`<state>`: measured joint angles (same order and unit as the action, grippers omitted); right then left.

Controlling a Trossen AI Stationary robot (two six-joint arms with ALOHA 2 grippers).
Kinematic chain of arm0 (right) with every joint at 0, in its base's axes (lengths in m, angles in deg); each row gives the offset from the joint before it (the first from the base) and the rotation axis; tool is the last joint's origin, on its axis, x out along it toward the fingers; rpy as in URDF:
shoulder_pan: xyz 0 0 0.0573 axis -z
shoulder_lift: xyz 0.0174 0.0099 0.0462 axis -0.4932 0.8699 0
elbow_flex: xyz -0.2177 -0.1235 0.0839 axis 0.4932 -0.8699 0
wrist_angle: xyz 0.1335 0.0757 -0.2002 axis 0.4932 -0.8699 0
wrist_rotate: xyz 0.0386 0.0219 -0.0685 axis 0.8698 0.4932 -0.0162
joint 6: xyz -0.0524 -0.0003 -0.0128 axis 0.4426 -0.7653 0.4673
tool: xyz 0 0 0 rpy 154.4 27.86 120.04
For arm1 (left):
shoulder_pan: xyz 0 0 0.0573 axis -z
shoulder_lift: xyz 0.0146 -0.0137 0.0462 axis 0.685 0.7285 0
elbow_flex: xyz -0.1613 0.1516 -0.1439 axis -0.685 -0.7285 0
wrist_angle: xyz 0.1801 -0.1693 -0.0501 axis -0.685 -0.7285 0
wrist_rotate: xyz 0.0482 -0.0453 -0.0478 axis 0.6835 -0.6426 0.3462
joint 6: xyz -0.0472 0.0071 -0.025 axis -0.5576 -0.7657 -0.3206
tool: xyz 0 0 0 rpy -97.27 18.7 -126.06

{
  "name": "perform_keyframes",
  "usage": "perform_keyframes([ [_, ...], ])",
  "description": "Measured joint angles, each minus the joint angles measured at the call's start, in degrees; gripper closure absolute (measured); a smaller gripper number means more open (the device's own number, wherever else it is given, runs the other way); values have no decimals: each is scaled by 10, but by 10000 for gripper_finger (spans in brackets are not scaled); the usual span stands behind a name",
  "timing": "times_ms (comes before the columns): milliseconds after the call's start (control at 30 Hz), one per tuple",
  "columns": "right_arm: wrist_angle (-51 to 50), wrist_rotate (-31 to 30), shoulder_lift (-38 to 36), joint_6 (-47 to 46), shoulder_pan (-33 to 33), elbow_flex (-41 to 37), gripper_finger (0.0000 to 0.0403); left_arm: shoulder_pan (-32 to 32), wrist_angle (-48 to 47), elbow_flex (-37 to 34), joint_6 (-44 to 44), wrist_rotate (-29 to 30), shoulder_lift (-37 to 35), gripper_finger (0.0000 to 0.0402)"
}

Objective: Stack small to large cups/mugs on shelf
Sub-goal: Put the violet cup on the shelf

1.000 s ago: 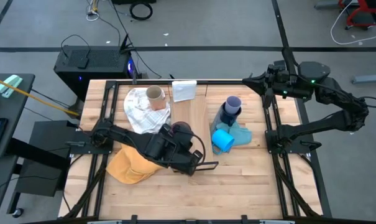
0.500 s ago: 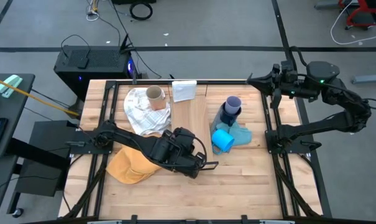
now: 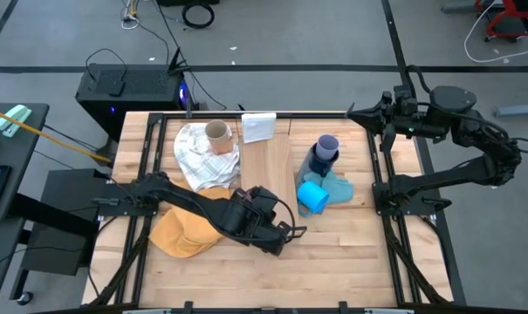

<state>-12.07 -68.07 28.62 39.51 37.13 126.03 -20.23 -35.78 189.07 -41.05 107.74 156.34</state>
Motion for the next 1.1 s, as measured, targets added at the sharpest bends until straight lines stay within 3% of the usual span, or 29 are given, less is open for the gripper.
perform_keyframes([
  [1100,1,0,2,-6,0,0,388,13,-4,0,-1,1,30,388],
])
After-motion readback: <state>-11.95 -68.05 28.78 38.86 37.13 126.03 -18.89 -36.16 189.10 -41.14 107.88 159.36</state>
